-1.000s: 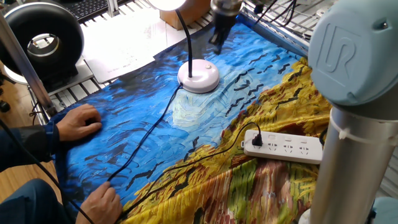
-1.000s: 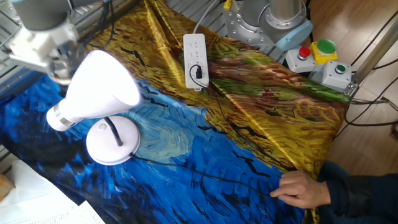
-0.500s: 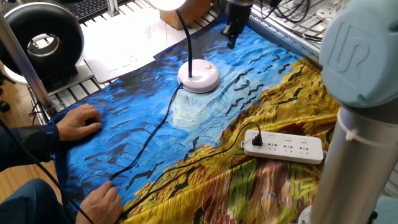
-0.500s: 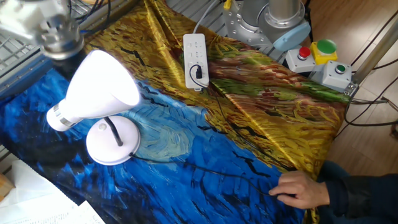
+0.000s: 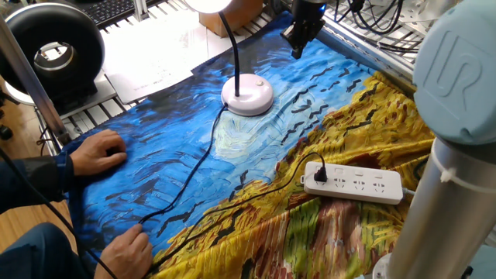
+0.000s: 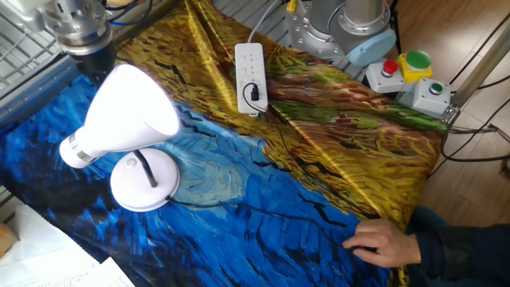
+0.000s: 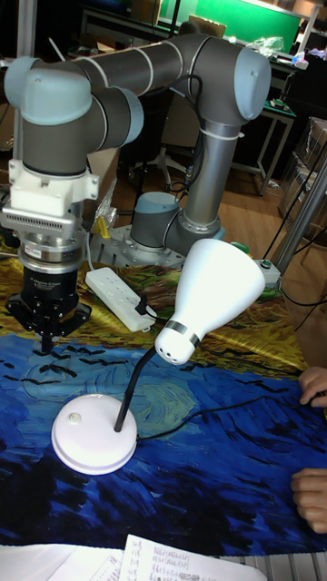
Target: Turn on the desk lamp by pressing the button
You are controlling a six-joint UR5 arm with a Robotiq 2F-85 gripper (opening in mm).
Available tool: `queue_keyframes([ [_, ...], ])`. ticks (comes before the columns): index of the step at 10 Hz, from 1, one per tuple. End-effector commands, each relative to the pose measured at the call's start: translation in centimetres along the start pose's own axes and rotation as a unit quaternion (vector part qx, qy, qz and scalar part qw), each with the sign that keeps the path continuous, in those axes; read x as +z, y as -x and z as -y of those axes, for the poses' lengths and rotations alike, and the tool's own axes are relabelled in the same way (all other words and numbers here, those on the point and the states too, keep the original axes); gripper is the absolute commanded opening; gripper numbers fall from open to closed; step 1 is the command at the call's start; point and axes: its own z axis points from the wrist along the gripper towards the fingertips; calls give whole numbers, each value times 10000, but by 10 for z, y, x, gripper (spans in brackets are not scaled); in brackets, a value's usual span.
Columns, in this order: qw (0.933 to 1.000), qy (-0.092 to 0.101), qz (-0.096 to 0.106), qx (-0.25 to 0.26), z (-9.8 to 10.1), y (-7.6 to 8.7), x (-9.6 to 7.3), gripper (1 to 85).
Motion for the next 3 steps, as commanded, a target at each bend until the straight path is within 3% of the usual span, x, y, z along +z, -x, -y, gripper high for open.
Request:
queue_keyframes([
  [1,9993,-63,232,275,5,9,-4,13],
  [3,9993,-54,239,283,6,10,-5,13],
])
